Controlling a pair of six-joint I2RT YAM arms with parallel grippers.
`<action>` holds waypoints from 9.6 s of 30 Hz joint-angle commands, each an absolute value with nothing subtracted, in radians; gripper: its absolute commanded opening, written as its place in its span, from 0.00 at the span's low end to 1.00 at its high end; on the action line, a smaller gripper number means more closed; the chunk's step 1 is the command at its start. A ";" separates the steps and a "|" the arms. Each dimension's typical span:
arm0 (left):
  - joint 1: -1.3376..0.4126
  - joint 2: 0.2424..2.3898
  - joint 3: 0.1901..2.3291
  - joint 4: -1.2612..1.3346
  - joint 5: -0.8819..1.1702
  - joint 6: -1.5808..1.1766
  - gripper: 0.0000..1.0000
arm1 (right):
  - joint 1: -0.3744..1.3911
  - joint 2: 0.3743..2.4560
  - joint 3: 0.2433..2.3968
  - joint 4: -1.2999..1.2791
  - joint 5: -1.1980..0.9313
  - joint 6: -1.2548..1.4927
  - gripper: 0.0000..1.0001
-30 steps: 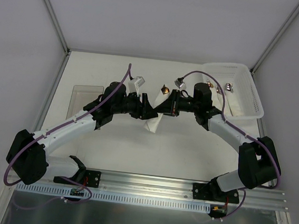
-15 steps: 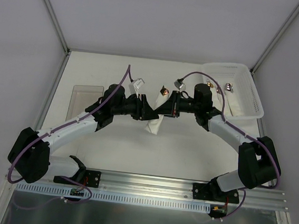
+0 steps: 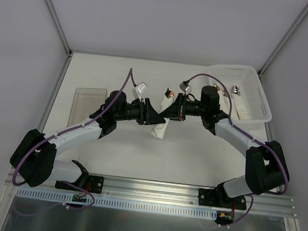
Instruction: Place the utensils on the paper napkin and roll it up
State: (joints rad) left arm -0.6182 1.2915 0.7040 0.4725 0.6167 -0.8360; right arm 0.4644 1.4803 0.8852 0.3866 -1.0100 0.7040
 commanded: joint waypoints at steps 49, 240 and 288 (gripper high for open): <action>-0.637 1.318 0.540 0.900 0.862 -1.058 0.30 | 0.465 1.451 0.994 0.727 -1.038 0.816 0.00; -0.518 1.023 0.745 0.468 0.578 -0.816 0.52 | 0.351 1.398 1.112 0.240 -1.206 0.513 0.00; -0.523 1.157 0.851 0.163 0.607 -0.620 0.99 | -0.393 2.289 2.266 -1.066 -0.551 -0.976 0.00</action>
